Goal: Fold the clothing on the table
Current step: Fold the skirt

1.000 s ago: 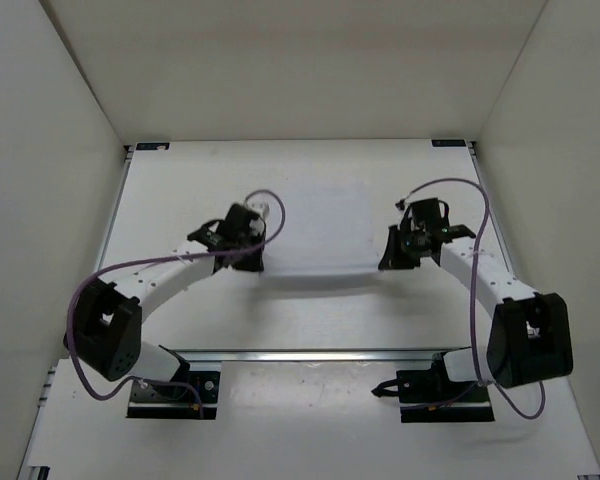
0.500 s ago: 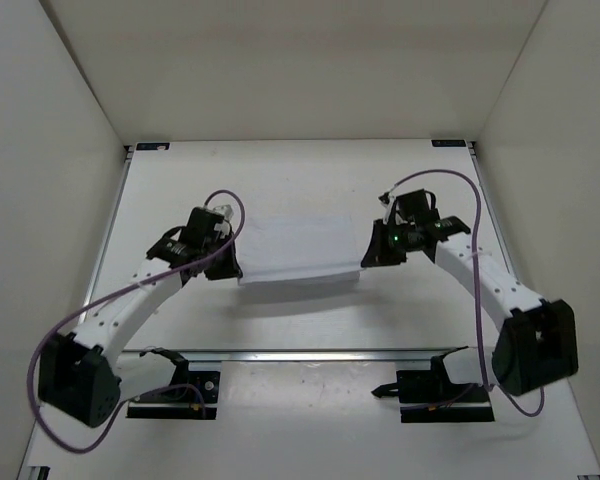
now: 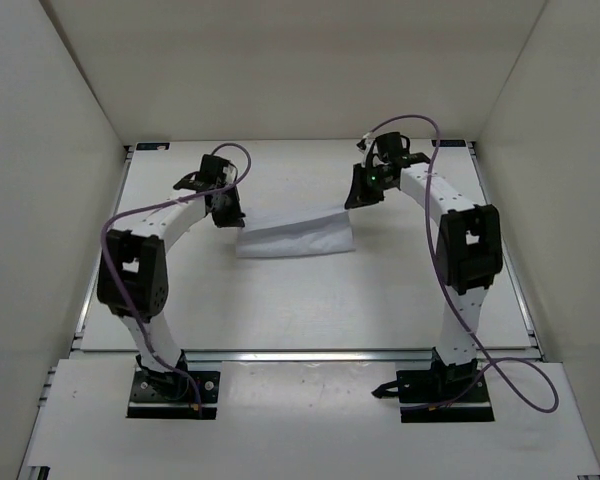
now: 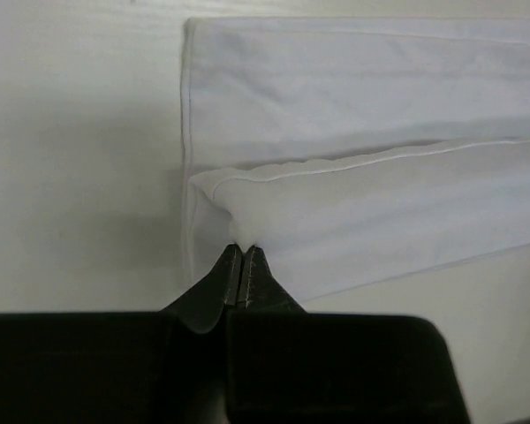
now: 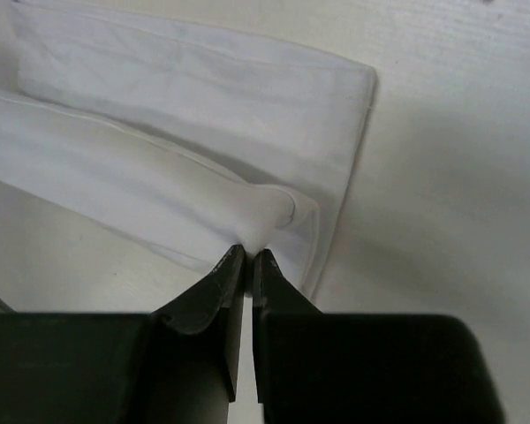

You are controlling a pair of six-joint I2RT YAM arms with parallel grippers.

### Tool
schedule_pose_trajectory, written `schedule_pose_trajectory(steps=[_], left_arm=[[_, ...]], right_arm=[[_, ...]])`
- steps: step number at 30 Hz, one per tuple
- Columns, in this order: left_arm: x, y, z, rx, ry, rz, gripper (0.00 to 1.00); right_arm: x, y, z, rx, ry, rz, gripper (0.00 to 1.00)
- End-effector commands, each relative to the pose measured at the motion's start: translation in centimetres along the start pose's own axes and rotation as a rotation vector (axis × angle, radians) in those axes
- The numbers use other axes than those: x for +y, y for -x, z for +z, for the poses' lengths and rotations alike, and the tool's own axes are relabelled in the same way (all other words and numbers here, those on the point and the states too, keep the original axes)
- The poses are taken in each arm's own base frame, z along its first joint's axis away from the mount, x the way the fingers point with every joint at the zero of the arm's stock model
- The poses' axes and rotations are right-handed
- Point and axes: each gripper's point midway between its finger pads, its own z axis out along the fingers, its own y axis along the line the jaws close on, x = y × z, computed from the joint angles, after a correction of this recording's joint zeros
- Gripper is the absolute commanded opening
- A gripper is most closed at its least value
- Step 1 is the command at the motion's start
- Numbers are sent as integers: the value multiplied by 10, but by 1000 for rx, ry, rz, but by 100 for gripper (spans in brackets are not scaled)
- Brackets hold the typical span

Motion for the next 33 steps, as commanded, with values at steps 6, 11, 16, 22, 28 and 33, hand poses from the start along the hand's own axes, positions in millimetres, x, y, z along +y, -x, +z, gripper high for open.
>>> schedule_pose_trajectory(steps=[6, 11, 16, 22, 28, 33], left_arm=[[5, 41, 40, -26, 65, -19, 68], [6, 57, 17, -140, 90, -9, 99], [-3, 59, -9, -222, 12, -47, 81], [-28, 14, -19, -194, -88, -17, 11], [-45, -30, 4, -124, -193, -18, 0], [-44, -27, 20, -115, -211, -56, 3]], right_arm=[[-31, 51, 31, -30, 63, 23, 65], [-25, 68, 14, -84, 35, -30, 84], [-9, 68, 0, -130, 68, -51, 45], [18, 38, -10, -126, 91, -93, 0], [26, 1, -1, -124, 113, -144, 0], [16, -6, 16, -61, 142, -93, 0]])
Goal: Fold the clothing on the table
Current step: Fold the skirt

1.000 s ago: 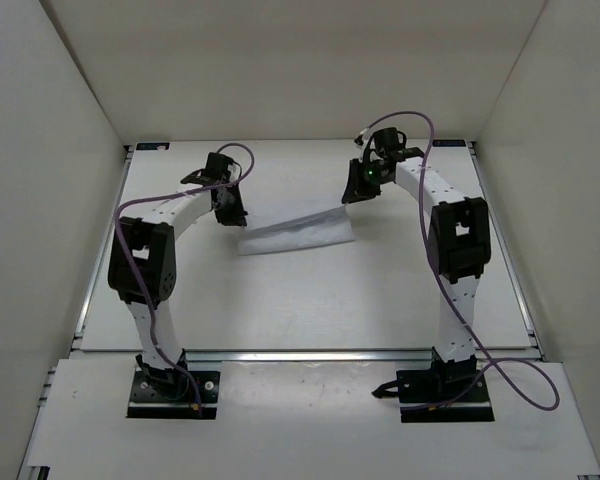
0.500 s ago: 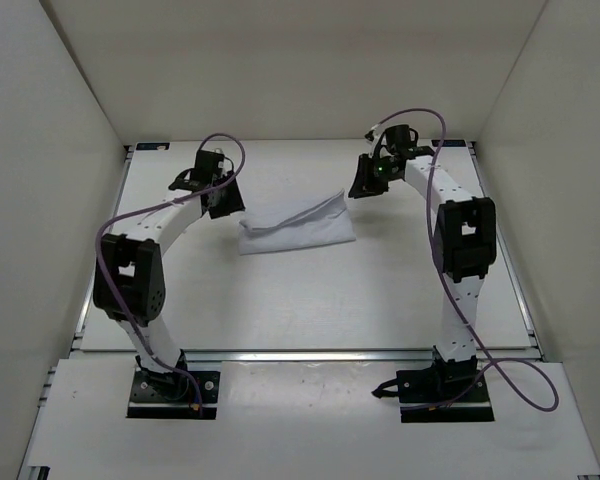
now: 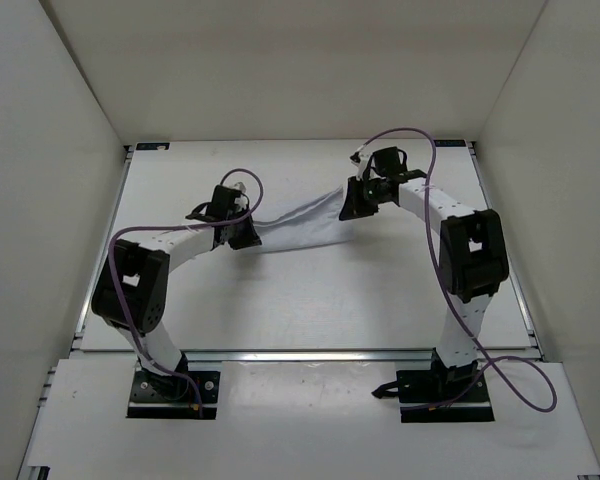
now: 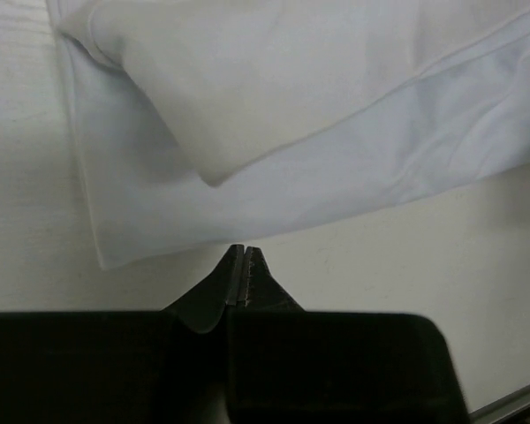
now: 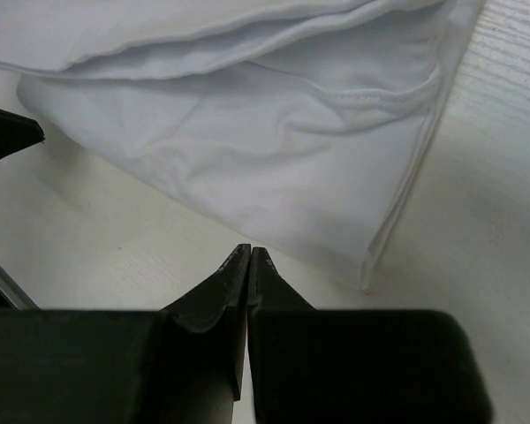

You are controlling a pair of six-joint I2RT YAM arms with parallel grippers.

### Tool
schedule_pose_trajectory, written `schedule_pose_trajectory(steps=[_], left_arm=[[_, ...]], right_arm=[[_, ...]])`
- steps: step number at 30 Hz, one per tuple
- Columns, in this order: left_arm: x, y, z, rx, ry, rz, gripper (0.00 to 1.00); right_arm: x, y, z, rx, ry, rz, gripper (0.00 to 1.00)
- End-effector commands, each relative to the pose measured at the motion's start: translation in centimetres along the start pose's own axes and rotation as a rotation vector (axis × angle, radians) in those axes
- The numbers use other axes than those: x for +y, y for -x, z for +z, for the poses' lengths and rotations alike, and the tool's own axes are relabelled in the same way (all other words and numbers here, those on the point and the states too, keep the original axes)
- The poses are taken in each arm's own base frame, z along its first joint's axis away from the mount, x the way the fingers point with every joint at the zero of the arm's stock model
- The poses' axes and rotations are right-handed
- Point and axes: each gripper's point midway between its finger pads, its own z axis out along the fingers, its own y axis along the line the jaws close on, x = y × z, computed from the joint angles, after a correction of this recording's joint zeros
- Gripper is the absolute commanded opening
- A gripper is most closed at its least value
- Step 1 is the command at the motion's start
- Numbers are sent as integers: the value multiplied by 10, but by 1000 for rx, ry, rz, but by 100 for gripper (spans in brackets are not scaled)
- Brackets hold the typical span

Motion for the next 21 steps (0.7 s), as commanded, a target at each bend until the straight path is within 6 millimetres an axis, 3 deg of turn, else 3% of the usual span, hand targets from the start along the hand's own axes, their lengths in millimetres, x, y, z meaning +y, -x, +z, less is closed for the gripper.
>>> schedule_pose_trajectory(steps=[1, 9, 10, 13, 15, 16, 17, 19, 21], left_arm=[[-14, 34, 2, -93, -77, -33, 4], [-8, 72, 32, -117, -100, -89, 4], [-7, 79, 39, -125, -104, -112, 4], [-14, 100, 46, -158, -132, -126, 6], [-7, 103, 58, -141, -108, -136, 7], [-14, 115, 54, -158, -124, -129, 6], [-14, 114, 57, -143, -126, -127, 8], [-19, 118, 53, -151, -126, -106, 20], [-20, 124, 40, -171, -126, -87, 42]], right_arm=[[-7, 15, 9, -31, 24, -17, 0], [-25, 39, 27, -41, 29, -21, 0], [-30, 32, 33, -12, 30, -12, 0], [-37, 50, 33, -38, 27, -13, 0], [-41, 48, 38, -23, 26, -1, 0], [-43, 55, 36, -34, 21, 4, 0], [-46, 55, 35, -30, 18, 13, 0], [-52, 54, 34, -24, 0, 20, 7], [-55, 51, 31, -13, -27, 21, 18]])
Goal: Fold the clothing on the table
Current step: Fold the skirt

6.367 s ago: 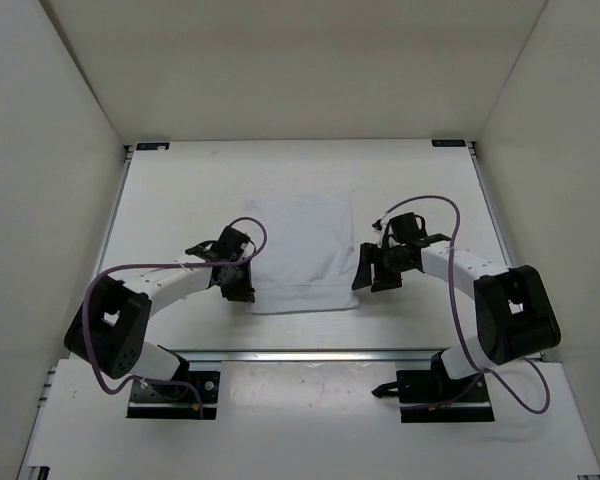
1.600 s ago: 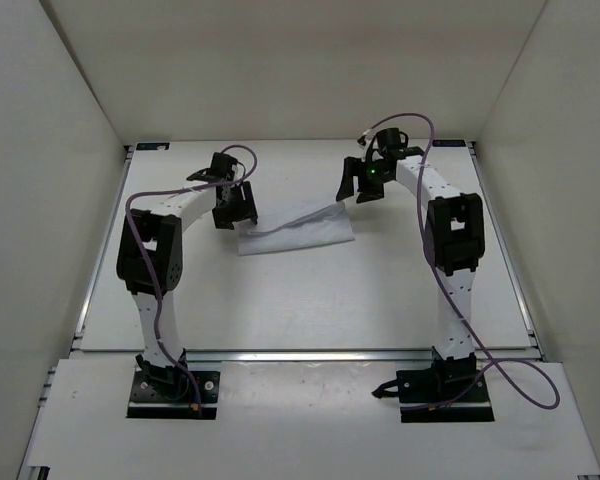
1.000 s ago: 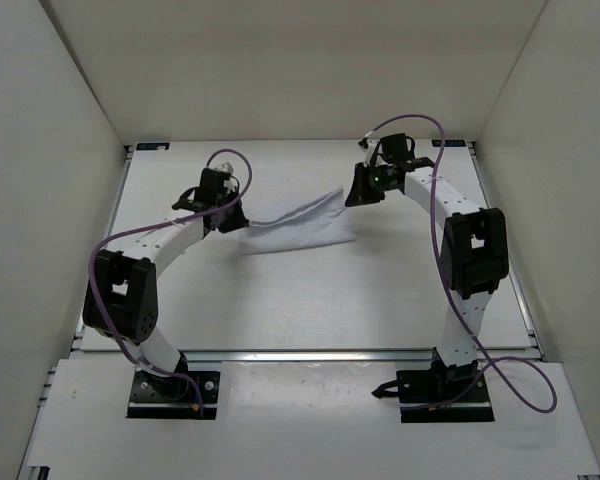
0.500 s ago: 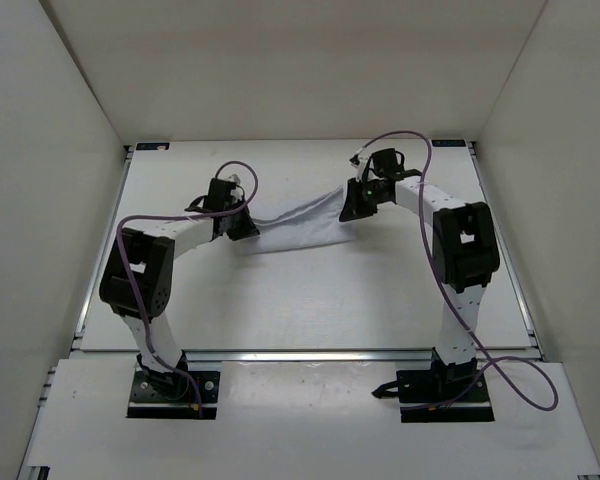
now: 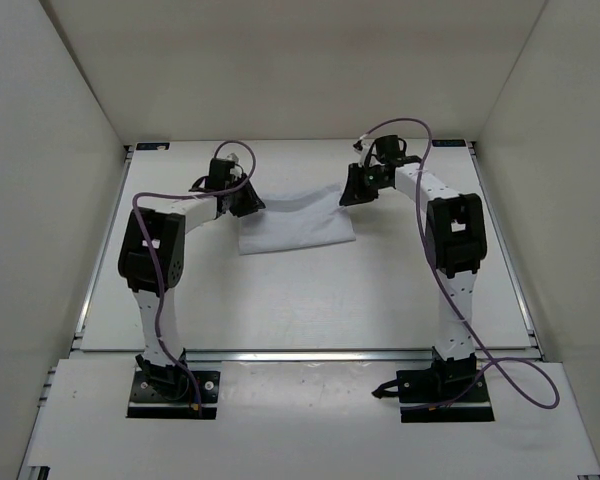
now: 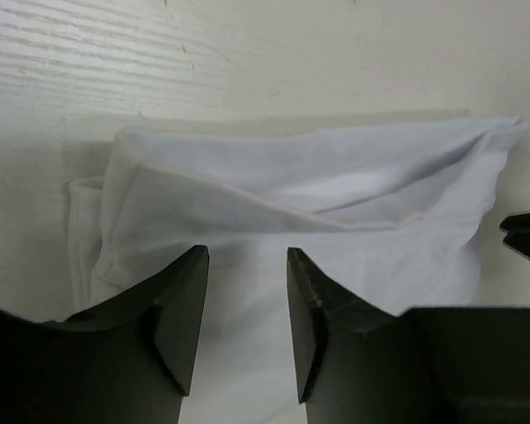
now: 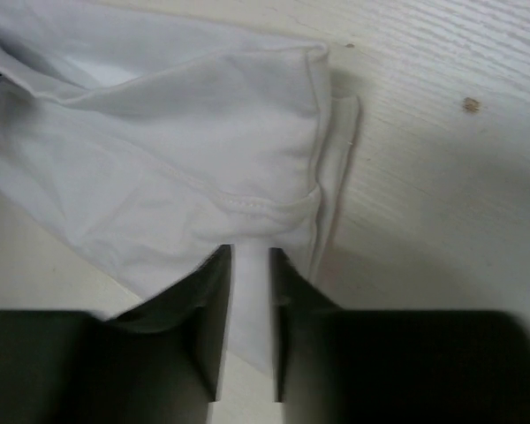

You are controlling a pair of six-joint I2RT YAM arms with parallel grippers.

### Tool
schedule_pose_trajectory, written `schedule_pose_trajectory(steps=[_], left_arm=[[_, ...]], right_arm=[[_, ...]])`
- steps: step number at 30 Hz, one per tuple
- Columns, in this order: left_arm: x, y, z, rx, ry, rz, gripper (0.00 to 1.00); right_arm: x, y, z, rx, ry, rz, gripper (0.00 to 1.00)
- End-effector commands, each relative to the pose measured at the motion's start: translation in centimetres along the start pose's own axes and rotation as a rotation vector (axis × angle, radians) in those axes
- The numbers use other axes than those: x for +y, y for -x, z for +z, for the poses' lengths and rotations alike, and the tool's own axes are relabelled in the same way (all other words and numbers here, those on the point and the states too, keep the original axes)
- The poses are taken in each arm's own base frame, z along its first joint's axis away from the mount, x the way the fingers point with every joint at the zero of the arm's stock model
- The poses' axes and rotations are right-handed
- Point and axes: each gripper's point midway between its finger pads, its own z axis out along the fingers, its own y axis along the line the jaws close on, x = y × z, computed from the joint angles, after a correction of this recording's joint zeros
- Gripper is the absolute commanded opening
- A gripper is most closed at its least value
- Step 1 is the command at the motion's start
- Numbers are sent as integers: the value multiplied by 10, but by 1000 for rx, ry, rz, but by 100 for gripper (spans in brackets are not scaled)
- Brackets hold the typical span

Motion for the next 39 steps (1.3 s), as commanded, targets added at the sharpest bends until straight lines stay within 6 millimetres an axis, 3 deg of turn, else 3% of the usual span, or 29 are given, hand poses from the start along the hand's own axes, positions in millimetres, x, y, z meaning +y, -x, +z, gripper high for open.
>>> schedule_pose_trajectory(steps=[1, 4, 6, 8, 10, 11, 12, 14, 15, 16, 19, 22, 26, 28, 29, 32, 35, 37, 38, 39], left_arm=[[-22, 26, -33, -66, -42, 56, 55], [-18, 23, -52, -87, -18, 72, 73], [-3, 10, -58, -66, 17, 70, 74], [-1, 1, -62, -52, 3, 60, 68], [-7, -9, -72, -47, -20, 69, 54], [-7, -13, -77, -47, -19, 72, 42], [-5, -26, -75, -24, -20, 82, 35], [-12, -28, -80, -35, -41, 77, 9], [-14, -33, -79, -29, -47, 82, 5], [-18, -34, -80, -29, -62, 82, 0], [-17, -33, -75, -39, -58, 72, 0], [-14, -44, -64, -14, -48, 57, 0], [-5, -56, -53, 13, -30, 48, 0], [4, -66, -47, 51, 3, 50, 0], [1, -62, -48, 46, -2, 60, 0], [9, -69, -47, 70, 13, 62, 0], [5, -66, -50, 71, -14, 59, 0], [5, -65, -50, 73, -15, 51, 0], [5, -67, -51, 79, -13, 56, 0], [2, -65, -51, 77, -20, 59, 0]], right_arm=[[-6, 5, -11, -6, -35, 0, 29], [-5, -4, -20, -2, -33, 22, 44], [-7, -18, -23, 14, -31, 58, 45], [0, -29, -25, 19, -34, 50, 41], [10, -31, -31, -4, -31, 34, 39], [16, -31, -35, -21, -45, 12, 34], [18, -37, -35, -13, -47, 5, 31], [30, -25, -44, -52, -45, -25, 8], [35, -19, -45, -63, -38, -34, 0], [42, -13, -48, -78, -31, -36, 0], [66, 17, -57, -140, 26, -67, 0], [94, 41, -51, -215, 146, -110, 0], [96, 46, -17, -176, 218, -78, 0], [93, 34, 7, -102, 216, -59, 1], [98, 40, 9, -104, 215, -89, 0], [91, 14, 22, -13, 164, -91, 0], [81, -7, 17, 15, 128, -71, 0], [81, -28, -1, 25, 125, -48, 0], [84, -24, -14, -4, 129, -48, 0], [74, -43, -16, 23, 110, -20, 0]])
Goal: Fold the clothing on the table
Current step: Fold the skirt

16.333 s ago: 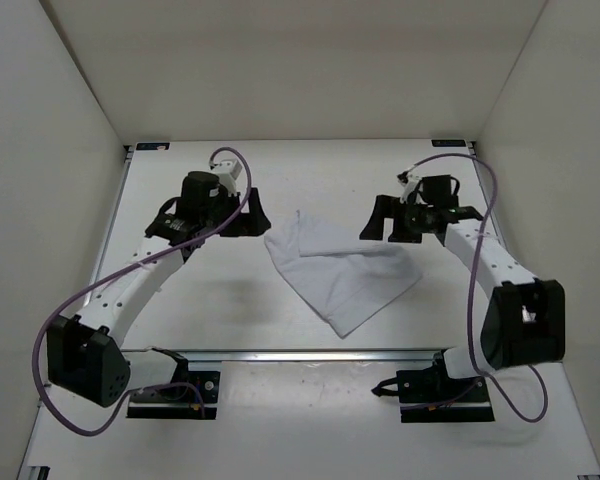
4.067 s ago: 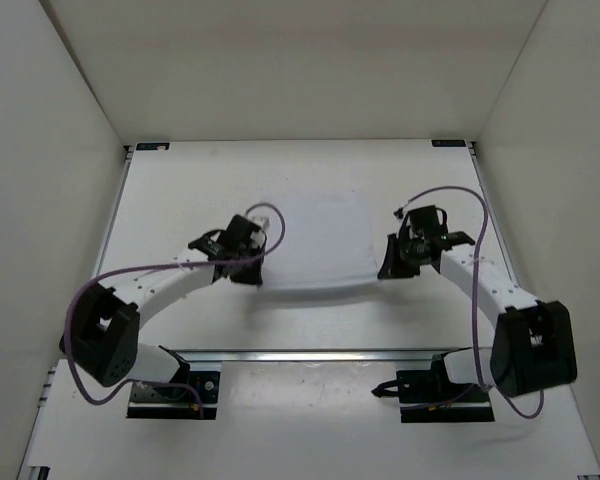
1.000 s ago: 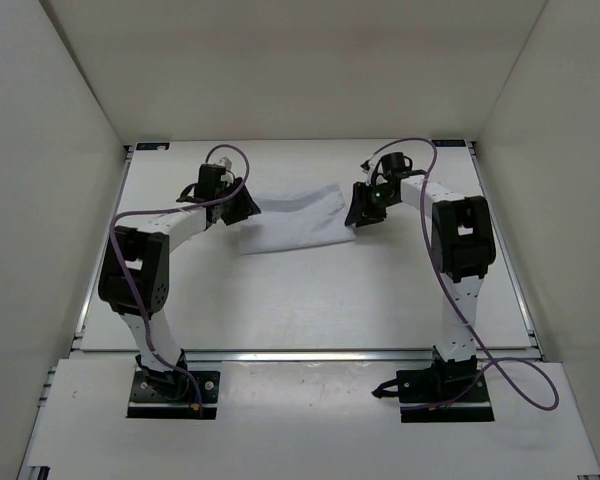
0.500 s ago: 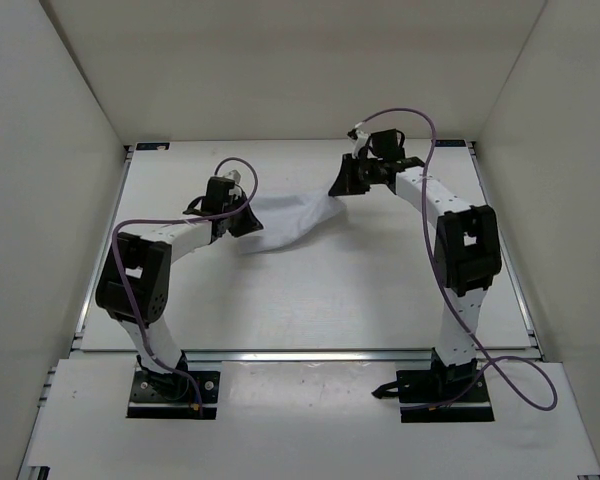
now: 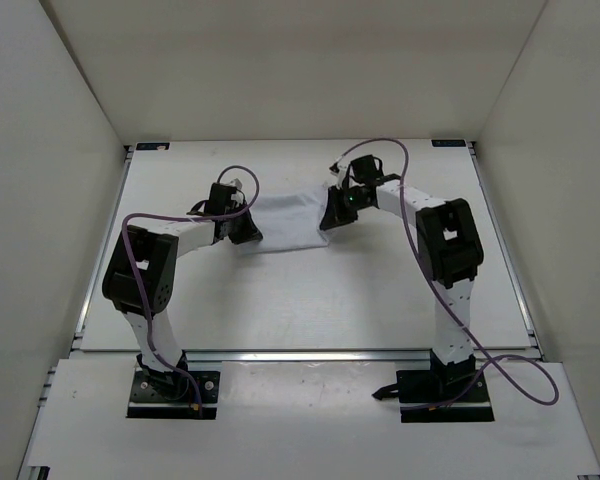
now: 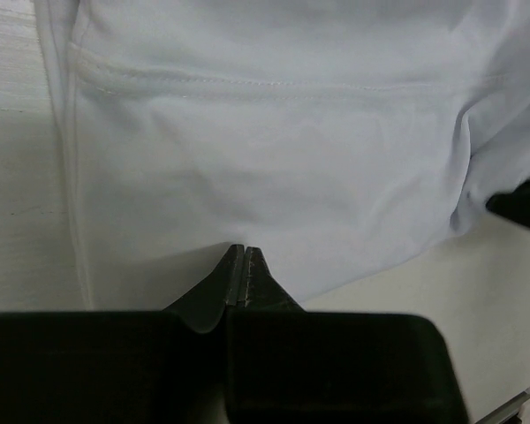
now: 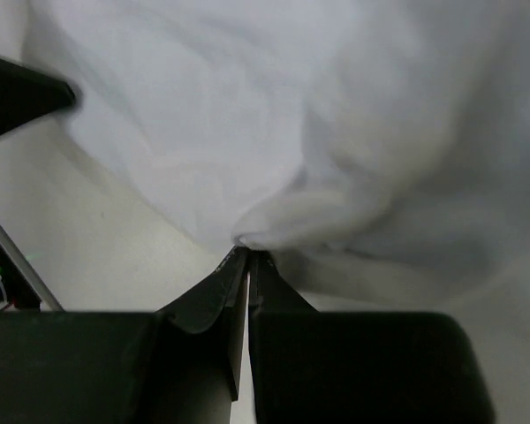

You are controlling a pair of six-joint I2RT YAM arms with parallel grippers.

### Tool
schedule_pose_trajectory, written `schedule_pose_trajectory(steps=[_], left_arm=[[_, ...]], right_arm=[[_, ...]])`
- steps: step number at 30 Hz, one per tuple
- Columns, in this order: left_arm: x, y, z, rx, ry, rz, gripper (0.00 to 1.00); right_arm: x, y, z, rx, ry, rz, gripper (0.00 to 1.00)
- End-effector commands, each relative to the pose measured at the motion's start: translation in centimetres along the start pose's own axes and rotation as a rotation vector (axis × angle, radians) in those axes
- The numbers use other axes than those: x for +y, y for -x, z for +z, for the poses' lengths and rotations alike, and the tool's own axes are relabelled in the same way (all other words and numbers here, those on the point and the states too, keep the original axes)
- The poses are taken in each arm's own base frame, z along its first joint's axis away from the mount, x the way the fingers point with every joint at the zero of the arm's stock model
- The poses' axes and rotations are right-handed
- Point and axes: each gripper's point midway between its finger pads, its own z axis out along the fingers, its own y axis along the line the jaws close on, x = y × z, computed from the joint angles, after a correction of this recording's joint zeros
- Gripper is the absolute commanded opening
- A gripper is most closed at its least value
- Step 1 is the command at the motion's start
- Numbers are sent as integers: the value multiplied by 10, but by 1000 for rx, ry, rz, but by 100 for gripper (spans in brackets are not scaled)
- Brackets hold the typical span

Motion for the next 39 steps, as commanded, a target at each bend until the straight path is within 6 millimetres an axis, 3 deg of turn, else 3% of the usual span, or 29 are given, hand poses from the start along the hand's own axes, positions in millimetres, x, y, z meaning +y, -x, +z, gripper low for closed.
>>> schedule_pose_trajectory(steps=[1, 4, 5, 7, 12, 14, 24, 25, 26, 27, 29, 31, 34, 36, 37, 39], left_arm=[[-9, 4, -7, -1, -31, 22, 0], [-15, 3, -7, 5, -46, 33, 0], [-11, 2, -3, 12, -36, 21, 0], [-10, 0, 0, 23, -33, 24, 0], [-14, -6, 0, 54, -34, 43, 0], [-13, -9, -1, 64, -31, 49, 0], [-15, -17, -4, 100, -18, 79, 0], [-18, -20, -5, 106, -24, 83, 0], [-21, -23, -5, 114, -29, 94, 0], [-24, -25, -6, 120, -34, 101, 0], [-27, -31, -6, 138, -38, 100, 0], [-33, -34, -9, 143, -49, 110, 0], [-41, -41, -11, 152, -60, 117, 0], [-49, -39, -12, 140, -62, 133, 0], [-52, -44, -10, 150, -63, 140, 0], [-56, -55, -7, 171, -53, 159, 0]], right_arm=[[17, 8, -56, -110, -16, -36, 0], [9, -33, -72, -101, -47, 10, 0], [10, -30, -84, -139, -57, -5, 0], [-1, -50, -89, -130, -86, 38, 0], [-20, -70, -95, -113, -107, 121, 0], [-22, -73, -97, -103, -118, 123, 0], [-22, -138, -103, 11, -139, 220, 0], [-21, -142, -106, 10, -145, 213, 3], [-24, -145, -109, 11, -160, 225, 12], [-22, -144, -113, 0, -166, 213, 20], [-29, -134, -125, -46, -189, 221, 50], [-26, -118, -137, -97, -186, 215, 58], [-21, -82, -154, -182, -196, 180, 46], [-8, -52, -162, -245, -158, 143, 31], [-1, -44, -159, -259, -129, 128, 17], [9, -29, -152, -272, -96, 99, 4]])
